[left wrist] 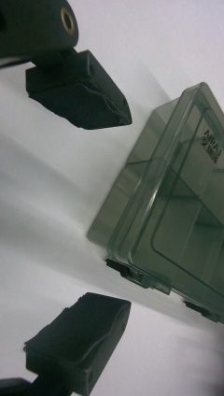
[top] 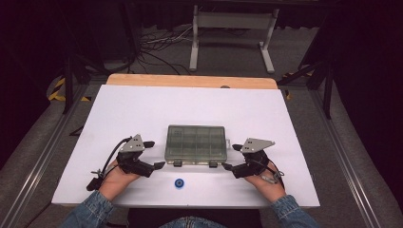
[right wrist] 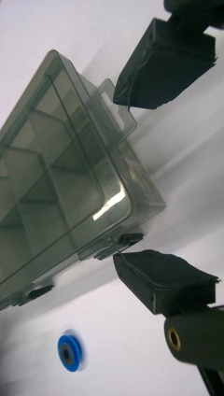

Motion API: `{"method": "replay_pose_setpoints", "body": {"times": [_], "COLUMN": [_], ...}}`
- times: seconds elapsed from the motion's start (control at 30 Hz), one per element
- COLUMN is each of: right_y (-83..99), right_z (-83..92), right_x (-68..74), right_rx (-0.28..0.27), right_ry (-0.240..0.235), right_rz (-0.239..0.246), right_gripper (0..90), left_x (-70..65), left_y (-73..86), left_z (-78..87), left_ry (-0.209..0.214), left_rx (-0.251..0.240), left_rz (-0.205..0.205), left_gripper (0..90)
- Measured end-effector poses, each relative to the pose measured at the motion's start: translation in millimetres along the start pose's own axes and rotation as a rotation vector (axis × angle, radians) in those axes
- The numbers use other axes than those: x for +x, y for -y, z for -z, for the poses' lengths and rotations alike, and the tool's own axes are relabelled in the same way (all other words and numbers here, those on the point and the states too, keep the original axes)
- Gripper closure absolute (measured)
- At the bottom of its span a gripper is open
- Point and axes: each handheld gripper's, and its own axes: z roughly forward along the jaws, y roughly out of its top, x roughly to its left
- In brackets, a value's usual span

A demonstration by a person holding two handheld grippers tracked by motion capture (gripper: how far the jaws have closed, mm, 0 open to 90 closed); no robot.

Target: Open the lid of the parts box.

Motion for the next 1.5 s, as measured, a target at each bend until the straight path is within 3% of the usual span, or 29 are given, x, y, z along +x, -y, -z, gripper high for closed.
{"method": "replay_pose_setpoints", "body": {"times": [0.27,0.37,0.5,0.6,0.83,1.2,1.5], "right_y": [3.9,3.5,3.3,4.0,5.4,6.8,7.7], "right_z": [-1.7,-0.7,1.0,1.6,-0.6,-2.0,-2.2], "right_x": [0.0,2.1,1.9,1.1,1.1,1.4,0.4], "right_rx": [0.019,0.017,0.011,0.016,0.037,0.044,0.04], "right_ry": [-0.009,-0.013,-0.021,-0.034,-0.051,-0.064,-0.072], "right_rz": [-0.006,0.014,0.013,0.013,0.017,0.012,0.003], "right_gripper": [21.7,30.5,38.1,46.7,56.5,67.1,68.9], "left_x": [-0.4,-1.1,-2.1,-2.6,-4.0,-5.3,-6.6], "left_y": [2.7,3.5,3.5,3.7,4.0,4.1,3.9], "left_z": [-4.4,-5.1,-5.1,-5.1,-6.5,-7.6,-8.1], "left_ry": [0.009,0.023,0.036,0.04,0.043,0.062,0.073], "left_rx": [0.011,0.009,0.006,0.013,0.034,0.047,0.046], "left_rz": [0.003,-0.006,-0.012,-0.022,-0.04,-0.053,-0.064], "left_gripper": [14.3,24.2,31.0,42.4,54.3,65.3,71.4]}}
